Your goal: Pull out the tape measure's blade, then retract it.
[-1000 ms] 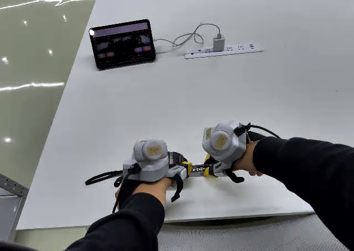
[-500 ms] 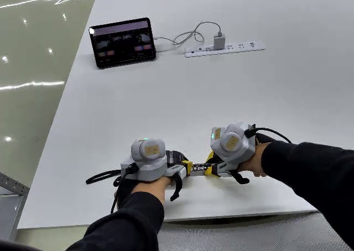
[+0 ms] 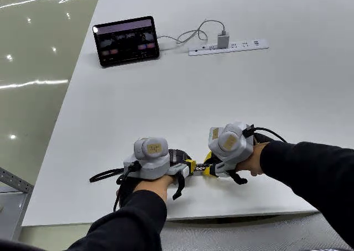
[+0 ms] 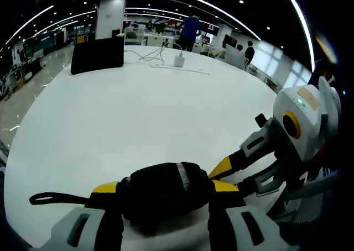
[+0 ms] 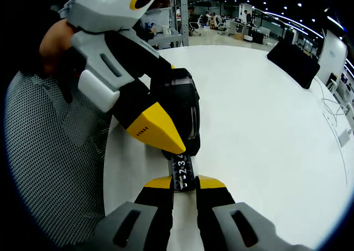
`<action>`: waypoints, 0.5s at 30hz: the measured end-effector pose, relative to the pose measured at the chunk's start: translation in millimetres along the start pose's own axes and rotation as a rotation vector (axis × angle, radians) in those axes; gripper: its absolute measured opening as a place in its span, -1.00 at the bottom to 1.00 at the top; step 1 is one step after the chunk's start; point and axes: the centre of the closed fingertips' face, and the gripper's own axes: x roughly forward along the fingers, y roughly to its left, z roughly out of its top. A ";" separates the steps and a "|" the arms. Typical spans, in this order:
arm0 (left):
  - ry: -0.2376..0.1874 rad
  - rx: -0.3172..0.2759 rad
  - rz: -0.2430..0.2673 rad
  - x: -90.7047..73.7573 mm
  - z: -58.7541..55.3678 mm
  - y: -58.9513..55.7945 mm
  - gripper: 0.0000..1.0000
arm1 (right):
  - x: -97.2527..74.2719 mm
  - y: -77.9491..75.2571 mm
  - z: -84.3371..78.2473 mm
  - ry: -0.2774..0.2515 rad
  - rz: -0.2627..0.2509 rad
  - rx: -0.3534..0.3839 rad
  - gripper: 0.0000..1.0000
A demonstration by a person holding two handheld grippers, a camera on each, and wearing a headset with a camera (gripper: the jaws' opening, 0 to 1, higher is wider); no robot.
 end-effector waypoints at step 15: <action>0.002 -0.008 0.006 -0.7 -0.3 0.3 0.16 | 3.2 -2.9 4.2 -0.015 0.010 0.008 -0.79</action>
